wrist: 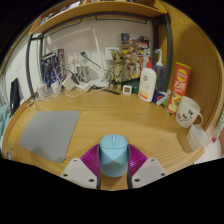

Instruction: Arrange mouse

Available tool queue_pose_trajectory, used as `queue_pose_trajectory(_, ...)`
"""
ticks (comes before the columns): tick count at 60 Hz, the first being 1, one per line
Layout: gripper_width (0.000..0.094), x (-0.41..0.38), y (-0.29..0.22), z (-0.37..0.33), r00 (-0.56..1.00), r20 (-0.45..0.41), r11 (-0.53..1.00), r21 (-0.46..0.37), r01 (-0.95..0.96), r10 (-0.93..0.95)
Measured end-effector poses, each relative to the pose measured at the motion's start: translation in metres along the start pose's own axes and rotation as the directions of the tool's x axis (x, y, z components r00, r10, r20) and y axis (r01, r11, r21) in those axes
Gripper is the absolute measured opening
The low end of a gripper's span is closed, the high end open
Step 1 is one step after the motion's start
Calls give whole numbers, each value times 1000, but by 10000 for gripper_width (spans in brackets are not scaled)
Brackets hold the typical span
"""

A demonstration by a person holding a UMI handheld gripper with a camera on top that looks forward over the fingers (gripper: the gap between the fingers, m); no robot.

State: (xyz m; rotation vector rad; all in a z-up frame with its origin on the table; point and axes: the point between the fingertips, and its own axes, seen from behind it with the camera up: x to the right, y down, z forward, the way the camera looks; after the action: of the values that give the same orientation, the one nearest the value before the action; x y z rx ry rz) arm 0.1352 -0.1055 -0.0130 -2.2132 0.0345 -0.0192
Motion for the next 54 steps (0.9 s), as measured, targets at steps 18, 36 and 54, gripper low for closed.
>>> queue_pose_trajectory(18,270,10,-29,-16,996,-74,999,-7,-43,42)
queue_pose_trajectory(36,272,-28,-227,-96,991,-124,963,268,-17,52)
queue_pose_trajectory(54,274,-205,-225,-50,999,48,975,221,-23,12)
